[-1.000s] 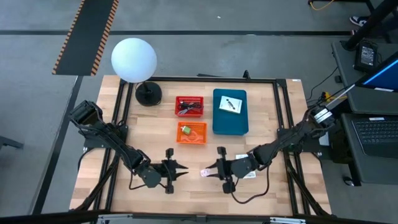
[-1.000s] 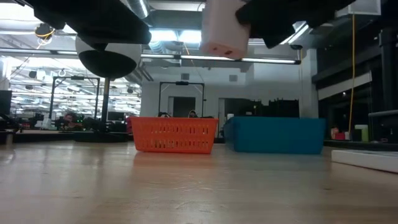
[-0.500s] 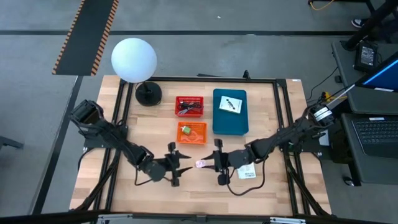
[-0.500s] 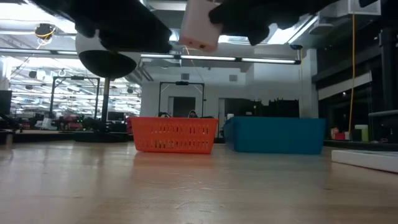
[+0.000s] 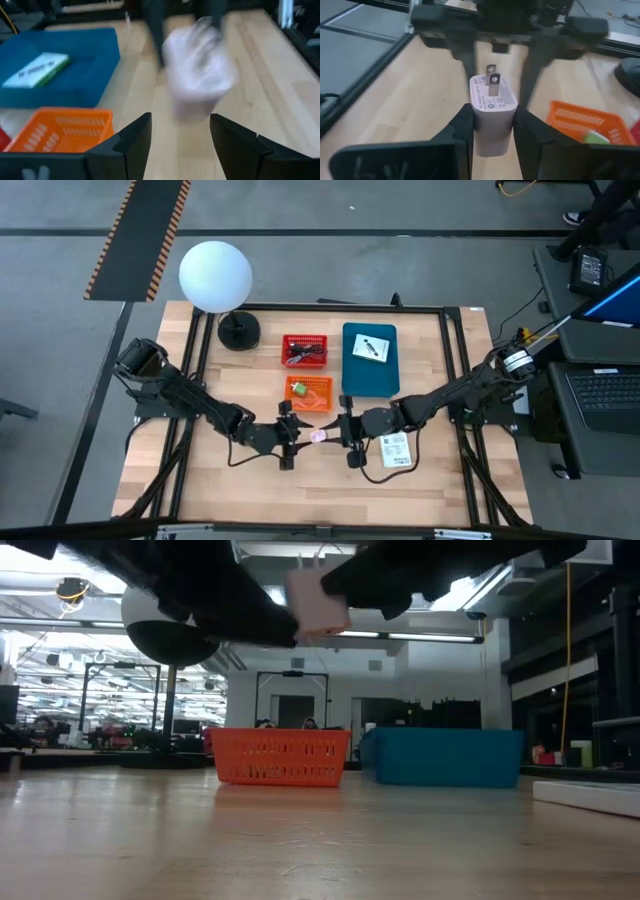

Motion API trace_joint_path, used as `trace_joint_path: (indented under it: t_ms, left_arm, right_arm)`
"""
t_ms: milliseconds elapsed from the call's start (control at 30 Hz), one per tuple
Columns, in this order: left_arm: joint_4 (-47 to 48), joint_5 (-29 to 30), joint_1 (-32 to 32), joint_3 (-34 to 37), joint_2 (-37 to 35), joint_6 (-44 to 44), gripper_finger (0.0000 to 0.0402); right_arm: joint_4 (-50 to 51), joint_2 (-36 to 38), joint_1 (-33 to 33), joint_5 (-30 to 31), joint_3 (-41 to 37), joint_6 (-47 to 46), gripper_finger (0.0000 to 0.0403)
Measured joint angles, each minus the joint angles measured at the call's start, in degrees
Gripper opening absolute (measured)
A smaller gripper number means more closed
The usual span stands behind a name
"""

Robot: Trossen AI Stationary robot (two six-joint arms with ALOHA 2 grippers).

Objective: Pick and place items into bin
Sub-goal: Put the pink charger adapter into the orange bin

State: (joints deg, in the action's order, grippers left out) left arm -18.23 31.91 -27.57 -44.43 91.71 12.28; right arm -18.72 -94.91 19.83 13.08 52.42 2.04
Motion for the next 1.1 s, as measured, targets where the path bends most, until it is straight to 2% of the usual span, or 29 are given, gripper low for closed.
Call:
trace_joint_path:
  t_ms: [167,367,600,767,1100]
  left_arm:
    - [3.5,0.9,0.0,-0.2,-3.6,-1.0,0.0195]
    - [6.0,-1.7,0.0,-0.2,-8.6,-0.9,0.0197]
    - [6.4,-2.0,-0.1,-0.2,-8.7,-0.7,0.0195]
    - [6.4,0.1,-0.1,-0.1,-8.6,-0.3,0.0198]
    - [6.0,-1.4,0.0,-0.1,-8.6,0.5,0.0198]
  right_arm:
    - [0.9,0.0,-1.0,-0.7,0.0,0.0,0.0082]
    - [0.5,0.0,-1.1,-1.1,0.0,0.2,0.0082]
    - [-0.9,0.0,-1.1,-1.1,0.2,1.4,0.0082]
    - [-0.6,0.0,-1.1,-1.0,0.8,2.3,0.0082]
    - [-0.8,0.0,-1.4,-1.1,3.0,4.7,0.0082]
